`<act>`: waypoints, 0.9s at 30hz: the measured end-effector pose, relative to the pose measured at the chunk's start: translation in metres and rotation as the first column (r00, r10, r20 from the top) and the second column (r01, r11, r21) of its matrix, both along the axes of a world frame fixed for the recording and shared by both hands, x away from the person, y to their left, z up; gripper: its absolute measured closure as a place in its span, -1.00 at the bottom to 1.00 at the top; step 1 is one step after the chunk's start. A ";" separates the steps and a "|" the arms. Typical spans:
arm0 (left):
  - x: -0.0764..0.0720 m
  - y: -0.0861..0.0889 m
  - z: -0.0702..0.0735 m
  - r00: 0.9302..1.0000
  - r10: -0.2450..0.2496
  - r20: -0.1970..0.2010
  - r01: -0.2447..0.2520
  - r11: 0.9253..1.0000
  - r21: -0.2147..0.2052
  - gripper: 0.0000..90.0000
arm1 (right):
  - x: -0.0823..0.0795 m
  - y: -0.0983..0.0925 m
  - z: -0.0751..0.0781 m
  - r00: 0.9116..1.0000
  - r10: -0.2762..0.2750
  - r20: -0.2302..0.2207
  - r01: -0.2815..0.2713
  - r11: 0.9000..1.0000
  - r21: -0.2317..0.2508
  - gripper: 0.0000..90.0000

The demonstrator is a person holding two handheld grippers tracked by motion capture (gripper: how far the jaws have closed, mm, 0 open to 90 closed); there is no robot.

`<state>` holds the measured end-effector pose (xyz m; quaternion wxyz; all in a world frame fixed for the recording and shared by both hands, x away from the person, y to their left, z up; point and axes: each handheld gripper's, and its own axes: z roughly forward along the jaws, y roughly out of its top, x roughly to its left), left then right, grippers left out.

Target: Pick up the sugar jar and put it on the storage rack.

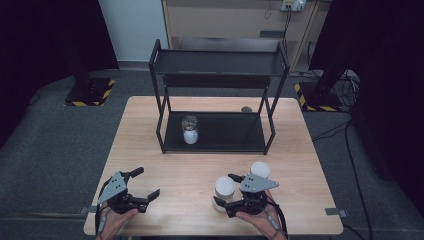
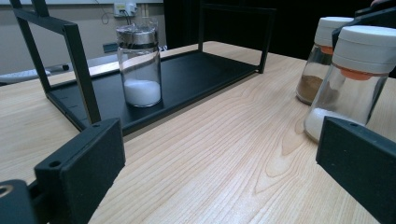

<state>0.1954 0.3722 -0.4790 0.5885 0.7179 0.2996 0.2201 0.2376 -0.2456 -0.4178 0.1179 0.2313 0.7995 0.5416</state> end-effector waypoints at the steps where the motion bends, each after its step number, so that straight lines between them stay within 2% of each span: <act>1: 0.000 0.000 0.000 1.000 0.000 0.000 0.000 1.000 0.000 -1.00 | -0.001 0.001 0.000 1.000 -0.004 0.003 0.004 1.000 -0.005 -0.63; 9: 0.000 0.000 0.000 1.000 -0.001 -0.001 0.001 1.000 -0.002 -1.00 | -0.002 0.001 -0.004 1.000 -0.007 0.027 0.007 1.000 -0.013 -0.26; 27: 0.000 0.001 0.000 1.000 -0.003 -0.002 0.003 1.000 -0.004 -1.00 | -0.003 0.006 0.006 1.000 -0.009 0.028 0.010 0.999 -0.053 -0.24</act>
